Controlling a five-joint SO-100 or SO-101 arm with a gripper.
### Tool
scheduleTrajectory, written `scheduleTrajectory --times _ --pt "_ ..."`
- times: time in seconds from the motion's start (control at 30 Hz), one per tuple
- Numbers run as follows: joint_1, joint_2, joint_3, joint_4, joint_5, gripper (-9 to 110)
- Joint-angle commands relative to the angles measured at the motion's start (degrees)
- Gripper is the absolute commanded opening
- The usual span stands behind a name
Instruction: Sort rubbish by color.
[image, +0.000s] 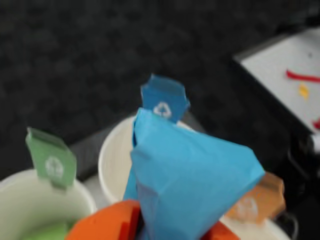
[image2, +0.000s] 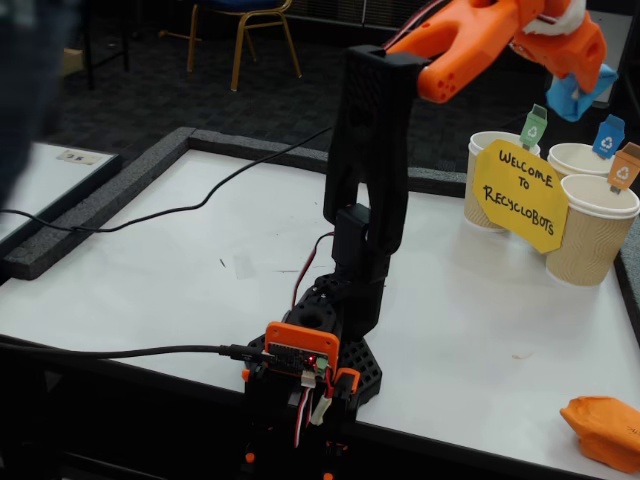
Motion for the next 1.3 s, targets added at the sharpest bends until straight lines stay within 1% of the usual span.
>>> scheduleTrajectory --times 0.0,0.33,0.6,0.8,0.93,1.1,1.17,1.27 --pt "1.3 -2.6 -10.9 -5.7 -1.9 0" --pt "1.3 -16.3 -16.7 -14.9 -2.0 0" --pt "1.3 -19.2 -16.8 -19.6 -2.0 1" --pt "1.3 -19.4 -17.0 -20.1 -2.0 19" --pt "1.3 -19.3 -17.2 -20.1 -2.0 26" --pt "1.5 -18.9 -18.2 -19.3 -2.0 26" --pt "1.5 -18.3 -18.8 -18.4 -2.0 20" --pt "1.5 -15.9 -19.0 -16.3 -2.0 7"
